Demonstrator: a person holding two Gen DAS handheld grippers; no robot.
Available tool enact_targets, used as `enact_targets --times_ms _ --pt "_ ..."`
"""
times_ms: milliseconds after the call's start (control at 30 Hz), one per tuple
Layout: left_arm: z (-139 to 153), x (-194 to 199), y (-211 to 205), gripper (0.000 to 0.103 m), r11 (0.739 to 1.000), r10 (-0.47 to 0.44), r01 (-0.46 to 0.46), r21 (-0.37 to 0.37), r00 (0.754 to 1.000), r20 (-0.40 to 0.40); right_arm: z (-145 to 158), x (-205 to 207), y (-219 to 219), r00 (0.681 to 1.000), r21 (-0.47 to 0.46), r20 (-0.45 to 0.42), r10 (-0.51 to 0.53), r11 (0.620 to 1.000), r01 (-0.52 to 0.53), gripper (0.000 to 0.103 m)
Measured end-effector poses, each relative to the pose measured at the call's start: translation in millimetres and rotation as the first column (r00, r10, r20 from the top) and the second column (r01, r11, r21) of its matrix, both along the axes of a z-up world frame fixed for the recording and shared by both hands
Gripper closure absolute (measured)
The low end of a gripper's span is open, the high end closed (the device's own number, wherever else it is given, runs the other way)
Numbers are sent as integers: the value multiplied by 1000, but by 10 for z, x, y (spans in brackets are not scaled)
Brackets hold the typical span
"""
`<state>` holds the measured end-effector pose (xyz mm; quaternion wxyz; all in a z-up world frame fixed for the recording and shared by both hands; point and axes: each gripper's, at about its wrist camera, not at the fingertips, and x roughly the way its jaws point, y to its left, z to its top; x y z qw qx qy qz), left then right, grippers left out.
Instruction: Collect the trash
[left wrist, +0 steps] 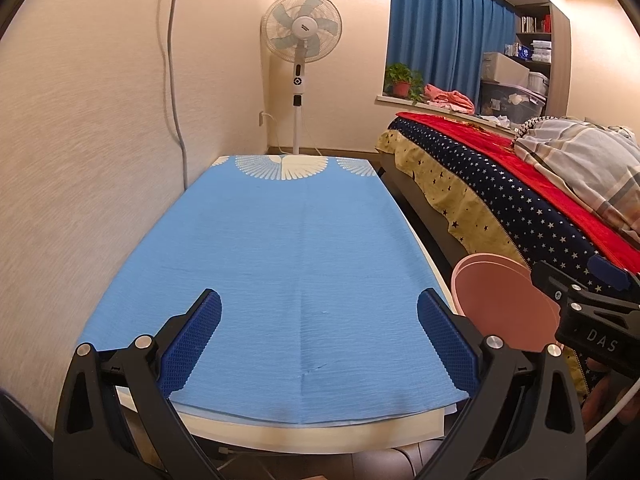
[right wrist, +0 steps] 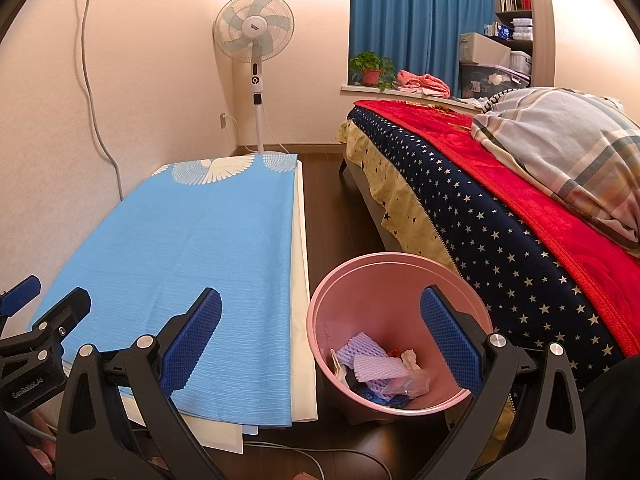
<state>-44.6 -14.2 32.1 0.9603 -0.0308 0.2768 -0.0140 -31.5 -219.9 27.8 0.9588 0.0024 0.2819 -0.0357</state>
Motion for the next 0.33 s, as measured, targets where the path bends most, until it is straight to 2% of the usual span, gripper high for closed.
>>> enact_targets --times_ms 333 --pt "-25 76 -20 8 1000 16 -16 -5 1000 -18 -34 16 7 1000 -2 -8 3 1000 -3 5"
